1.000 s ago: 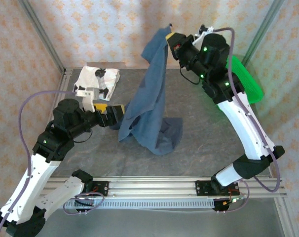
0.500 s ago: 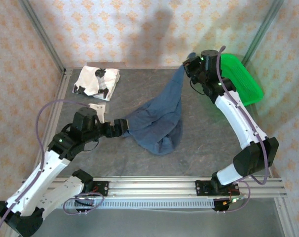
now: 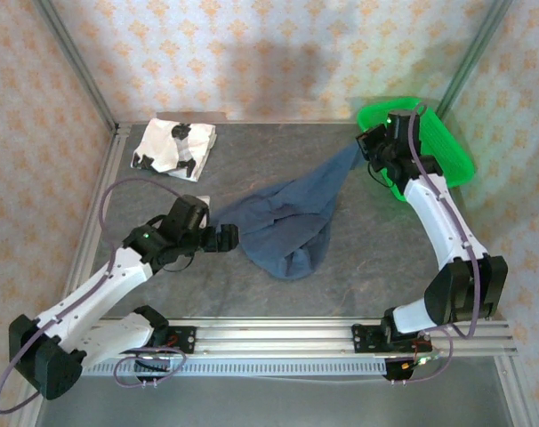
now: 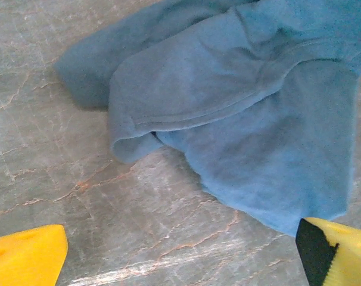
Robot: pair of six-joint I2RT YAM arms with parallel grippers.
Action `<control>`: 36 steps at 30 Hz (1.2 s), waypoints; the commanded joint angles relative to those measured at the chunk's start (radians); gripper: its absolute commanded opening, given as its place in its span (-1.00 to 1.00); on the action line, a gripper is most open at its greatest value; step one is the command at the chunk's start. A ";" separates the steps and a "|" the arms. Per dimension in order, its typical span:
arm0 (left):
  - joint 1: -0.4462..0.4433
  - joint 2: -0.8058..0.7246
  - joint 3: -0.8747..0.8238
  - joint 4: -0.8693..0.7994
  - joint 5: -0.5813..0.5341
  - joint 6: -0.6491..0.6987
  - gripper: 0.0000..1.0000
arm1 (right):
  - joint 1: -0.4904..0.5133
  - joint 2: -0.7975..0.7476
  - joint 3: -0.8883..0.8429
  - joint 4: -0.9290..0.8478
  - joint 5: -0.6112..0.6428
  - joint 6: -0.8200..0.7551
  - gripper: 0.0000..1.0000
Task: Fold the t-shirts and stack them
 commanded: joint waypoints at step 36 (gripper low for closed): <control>0.095 0.591 0.205 0.152 -0.121 0.137 -0.67 | -0.006 -0.222 -0.240 -0.082 -0.052 -0.052 -1.00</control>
